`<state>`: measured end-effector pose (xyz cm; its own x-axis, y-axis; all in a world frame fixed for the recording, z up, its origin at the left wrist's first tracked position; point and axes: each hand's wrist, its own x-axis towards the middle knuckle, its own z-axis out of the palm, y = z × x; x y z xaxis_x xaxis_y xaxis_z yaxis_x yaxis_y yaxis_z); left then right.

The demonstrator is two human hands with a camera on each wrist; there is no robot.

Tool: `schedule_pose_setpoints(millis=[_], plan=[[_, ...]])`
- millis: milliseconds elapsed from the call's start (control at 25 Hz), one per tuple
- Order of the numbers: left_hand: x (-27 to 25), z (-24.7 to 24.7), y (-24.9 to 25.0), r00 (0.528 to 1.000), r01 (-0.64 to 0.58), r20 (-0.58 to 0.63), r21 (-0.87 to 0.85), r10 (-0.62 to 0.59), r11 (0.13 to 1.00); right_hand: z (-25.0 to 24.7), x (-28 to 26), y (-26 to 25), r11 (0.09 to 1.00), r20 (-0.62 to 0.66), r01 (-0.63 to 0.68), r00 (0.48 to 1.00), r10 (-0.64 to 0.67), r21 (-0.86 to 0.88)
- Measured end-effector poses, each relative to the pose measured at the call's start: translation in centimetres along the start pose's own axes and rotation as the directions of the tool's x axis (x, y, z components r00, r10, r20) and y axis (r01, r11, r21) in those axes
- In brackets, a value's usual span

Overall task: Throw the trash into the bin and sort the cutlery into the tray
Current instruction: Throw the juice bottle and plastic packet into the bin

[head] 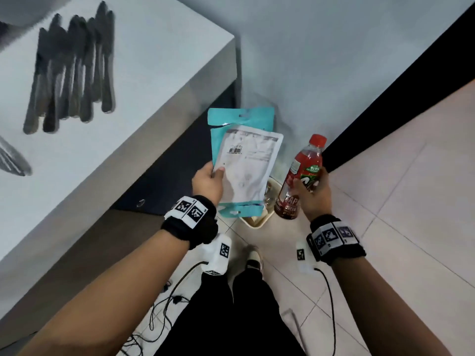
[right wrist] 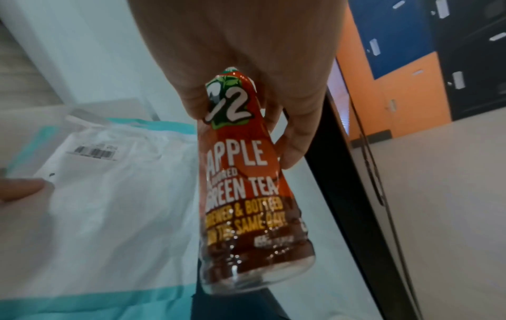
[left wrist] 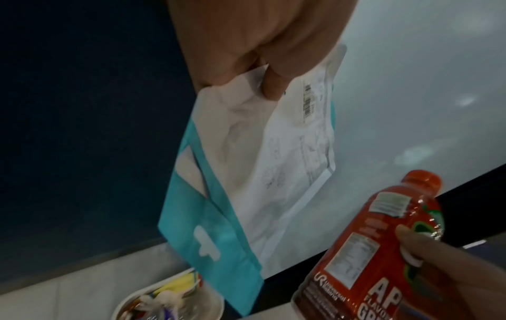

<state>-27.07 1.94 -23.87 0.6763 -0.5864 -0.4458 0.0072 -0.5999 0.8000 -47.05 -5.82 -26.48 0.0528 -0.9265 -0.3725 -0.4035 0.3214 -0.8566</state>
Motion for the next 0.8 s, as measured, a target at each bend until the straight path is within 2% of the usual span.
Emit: schedule_pose_setpoints(millis=[200, 320, 440, 520, 600, 680, 760, 800], plan=[[6.0, 5.5, -6.4, 1.0, -0.003, -0.021, 0.091, 0.005, 0.996, 4.2, 3.3, 7.3, 0.991, -0.022, -0.126, 0.992, 0.127, 0.054], [10.5, 9.6, -12.7, 1.0, -0.003, 0.006, 0.023, 0.003, 1.0, 7.9, 6.3, 12.9, 0.973, -0.011, -0.196, 0.98, 0.198, 0.12], [13.7, 13.6, -18.7, 0.998, 0.062, 0.037, -0.109, -0.058, 0.992, 11.2, 8.4, 18.2, 0.939, -0.018, -0.265, 0.961, 0.276, 0.22], [15.6, 16.2, -22.2, 0.995, 0.088, 0.067, -0.129, -0.08, 0.988, 13.3, 9.6, 22.0, 0.915, -0.032, -0.301, 0.947, 0.321, 0.269], [17.7, 18.3, -25.4, 0.992, 0.061, 0.117, -0.051, -0.054, 0.997, 15.1, 10.9, 25.4, 0.908, -0.04, -0.326, 0.937, 0.348, 0.264], [19.5, 19.9, -28.0, 0.98, -0.062, 0.196, 0.085, 0.045, 0.994, 16.7, 12.4, 28.6, 0.918, -0.053, -0.341, 0.932, 0.358, 0.202], [20.4, 20.7, -29.5, 0.946, -0.19, 0.31, 0.293, 0.095, 0.937, 17.9, 13.6, 31.0, 0.922, -0.075, -0.367, 0.923, 0.377, 0.123], [20.8, 21.2, -30.0, 0.926, -0.224, 0.373, 0.409, 0.062, 0.885, 18.6, 14.3, 32.1, 0.917, -0.085, -0.392, 0.914, 0.398, 0.075]])
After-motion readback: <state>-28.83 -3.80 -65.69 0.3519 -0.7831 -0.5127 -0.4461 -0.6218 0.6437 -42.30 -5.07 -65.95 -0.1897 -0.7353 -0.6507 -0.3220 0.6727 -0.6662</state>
